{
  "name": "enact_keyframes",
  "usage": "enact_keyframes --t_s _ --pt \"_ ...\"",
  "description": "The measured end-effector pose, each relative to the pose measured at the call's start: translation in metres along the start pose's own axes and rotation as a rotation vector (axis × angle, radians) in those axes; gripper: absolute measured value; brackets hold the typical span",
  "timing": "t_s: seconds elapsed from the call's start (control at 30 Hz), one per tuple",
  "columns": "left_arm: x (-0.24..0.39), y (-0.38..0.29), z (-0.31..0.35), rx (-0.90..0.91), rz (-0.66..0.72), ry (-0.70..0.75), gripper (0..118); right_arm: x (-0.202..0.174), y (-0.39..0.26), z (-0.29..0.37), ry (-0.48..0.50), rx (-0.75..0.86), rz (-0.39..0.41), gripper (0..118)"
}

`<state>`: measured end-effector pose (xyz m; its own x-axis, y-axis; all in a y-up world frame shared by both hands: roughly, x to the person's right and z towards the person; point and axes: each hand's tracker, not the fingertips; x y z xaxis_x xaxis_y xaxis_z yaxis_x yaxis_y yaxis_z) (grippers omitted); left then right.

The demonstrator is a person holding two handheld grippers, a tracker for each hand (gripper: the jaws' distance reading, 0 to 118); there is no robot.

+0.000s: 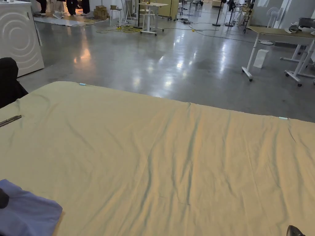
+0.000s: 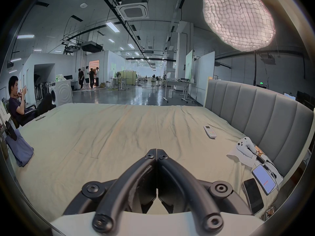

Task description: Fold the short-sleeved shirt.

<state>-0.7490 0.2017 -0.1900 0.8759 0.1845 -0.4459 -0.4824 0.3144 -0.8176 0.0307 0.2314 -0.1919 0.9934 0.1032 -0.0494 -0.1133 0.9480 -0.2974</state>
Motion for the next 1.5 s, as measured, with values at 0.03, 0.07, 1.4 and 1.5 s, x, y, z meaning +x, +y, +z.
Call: enact_keyframes --t_s 0.03,0.07,1.4,1.5 --pt "0.009 -0.009 0.003 -0.004 0.001 0.041 54 -0.001 0.000 0.000 0.002 -0.001 0.002 0" --pt "0.009 -0.010 0.003 -0.015 0.000 0.083 55 0.001 -0.003 -0.003 0.004 -0.002 0.000 0" --pt "0.406 -0.194 0.015 0.934 -0.383 -0.047 5 -0.010 0.018 -0.036 0.052 0.074 0.010 0" --pt "0.418 -0.206 0.021 0.957 -0.380 -0.075 5 -0.007 0.019 -0.036 0.053 0.085 0.013 0"
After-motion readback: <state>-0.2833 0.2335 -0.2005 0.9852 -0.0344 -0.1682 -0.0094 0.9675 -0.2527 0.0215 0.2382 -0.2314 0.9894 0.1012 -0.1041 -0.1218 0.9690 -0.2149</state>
